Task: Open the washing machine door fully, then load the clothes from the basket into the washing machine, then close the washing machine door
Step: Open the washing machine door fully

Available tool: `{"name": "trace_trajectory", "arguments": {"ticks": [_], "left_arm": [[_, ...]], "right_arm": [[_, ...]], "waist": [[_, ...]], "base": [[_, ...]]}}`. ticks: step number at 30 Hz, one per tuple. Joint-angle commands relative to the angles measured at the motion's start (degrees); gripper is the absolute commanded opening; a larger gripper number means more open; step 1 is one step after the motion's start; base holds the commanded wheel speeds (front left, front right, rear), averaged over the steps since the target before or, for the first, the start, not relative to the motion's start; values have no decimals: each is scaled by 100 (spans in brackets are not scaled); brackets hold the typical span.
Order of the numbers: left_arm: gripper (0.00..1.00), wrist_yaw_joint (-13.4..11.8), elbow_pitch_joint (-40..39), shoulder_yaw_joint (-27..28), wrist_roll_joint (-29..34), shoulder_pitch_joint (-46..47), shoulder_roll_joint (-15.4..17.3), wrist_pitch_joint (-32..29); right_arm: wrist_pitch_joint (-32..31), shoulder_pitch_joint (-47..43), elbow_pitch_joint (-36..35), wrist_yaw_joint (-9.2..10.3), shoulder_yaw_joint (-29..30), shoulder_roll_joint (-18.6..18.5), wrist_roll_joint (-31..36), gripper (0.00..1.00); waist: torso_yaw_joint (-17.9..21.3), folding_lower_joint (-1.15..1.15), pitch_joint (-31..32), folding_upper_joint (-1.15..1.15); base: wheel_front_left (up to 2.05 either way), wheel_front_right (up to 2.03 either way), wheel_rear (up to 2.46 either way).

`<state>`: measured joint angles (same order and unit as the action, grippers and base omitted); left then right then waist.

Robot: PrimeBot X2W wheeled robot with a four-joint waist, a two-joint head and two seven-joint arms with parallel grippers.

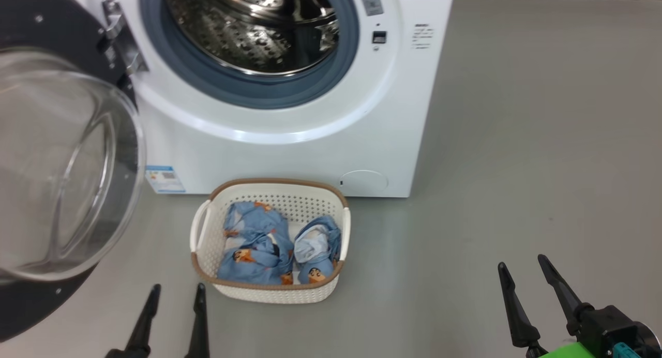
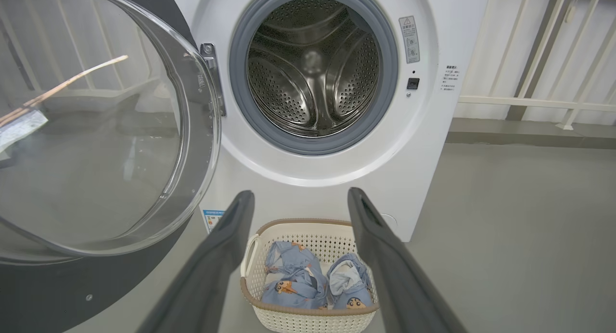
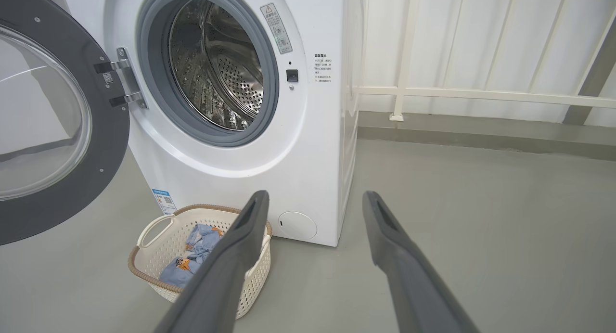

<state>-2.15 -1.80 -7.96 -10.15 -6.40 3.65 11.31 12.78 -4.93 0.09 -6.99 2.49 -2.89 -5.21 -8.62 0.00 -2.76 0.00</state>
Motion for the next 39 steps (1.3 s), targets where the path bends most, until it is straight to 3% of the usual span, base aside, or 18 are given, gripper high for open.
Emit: {"name": "trace_trajectory", "arguments": {"ticks": [1,14,39], "left_arm": [[100,59,-84,122,38,52,67,-19],[100,-20,83,41,19,35,116,-117],[100,-120,238,-4,-22,156,226,-55]], "right_arm": [[43,25,-161,-50,-154,-16,60,100],[-66,-205,-399,-50,-141,-1,100,100],[-85,-218,-410,-50,-108,1,-11,100]], "waist": [[207,0,132,0],[654,0,305,0],[510,0,286,0]], "base": [[0,0,0],[0,0,0],[0,0,0]]}}
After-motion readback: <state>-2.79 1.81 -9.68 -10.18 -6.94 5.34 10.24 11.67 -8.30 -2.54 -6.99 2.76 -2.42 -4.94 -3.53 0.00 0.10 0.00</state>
